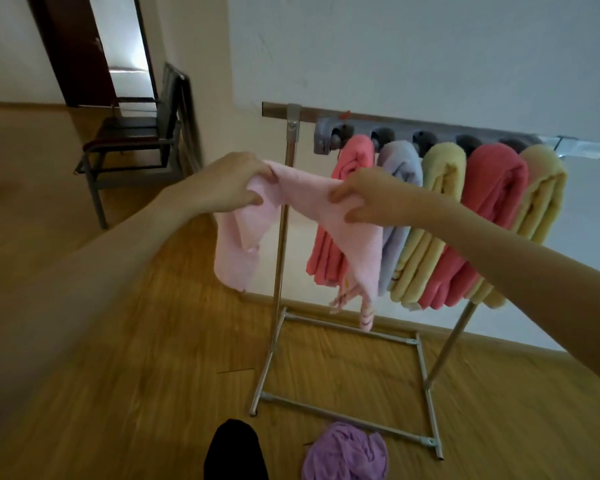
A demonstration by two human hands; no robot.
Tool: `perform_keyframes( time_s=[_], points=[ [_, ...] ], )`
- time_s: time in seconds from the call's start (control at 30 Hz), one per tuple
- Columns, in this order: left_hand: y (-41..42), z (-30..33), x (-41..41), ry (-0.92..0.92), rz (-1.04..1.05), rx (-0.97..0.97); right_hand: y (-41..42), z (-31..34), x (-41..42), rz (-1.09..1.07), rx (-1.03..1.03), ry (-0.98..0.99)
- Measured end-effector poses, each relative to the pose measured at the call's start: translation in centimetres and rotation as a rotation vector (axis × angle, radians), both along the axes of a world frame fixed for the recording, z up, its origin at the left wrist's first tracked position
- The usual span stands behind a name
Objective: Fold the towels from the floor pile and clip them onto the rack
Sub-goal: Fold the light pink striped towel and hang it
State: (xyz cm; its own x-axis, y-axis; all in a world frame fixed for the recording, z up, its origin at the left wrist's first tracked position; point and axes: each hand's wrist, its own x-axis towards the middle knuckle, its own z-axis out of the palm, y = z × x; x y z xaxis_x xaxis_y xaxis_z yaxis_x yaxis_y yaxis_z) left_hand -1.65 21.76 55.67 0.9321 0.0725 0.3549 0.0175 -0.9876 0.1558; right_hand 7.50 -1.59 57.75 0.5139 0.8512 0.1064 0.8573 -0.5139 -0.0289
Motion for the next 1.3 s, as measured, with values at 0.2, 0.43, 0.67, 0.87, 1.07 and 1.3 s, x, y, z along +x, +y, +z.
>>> perform_keyframes(
  time_s=[0.2, 0.43, 0.67, 0.87, 1.07, 1.3],
  points=[
    [2.5, 0.9, 4.0, -0.324, 0.114, 0.151, 5.8, 0.7, 1.8, -0.226, 0.238, -0.273],
    [3.9, 1.5, 7.5, -0.449, 0.119, 0.247, 10.0, -2.3, 4.3, -0.348, 0.538, -0.451],
    [3.9, 0.3, 12.6, -0.486, 0.052, 0.317, 12.8, -4.6, 6.6, -0.483, 0.735, -0.406],
    [3.3, -1.0, 15.5, -0.516, -0.012, 0.211, 15.1, -7.4, 8.3, -0.491, 0.920, -0.328],
    [3.2, -2.9, 16.8, -0.515, -0.064, 0.209, 14.2, -9.3, 10.0, -0.542, 0.953, -0.295],
    [2.4, -5.5, 17.0, -0.431, -0.109, 0.168, 12.4, -10.8, 11.0, -0.462, 0.877, -0.369]
  ],
)
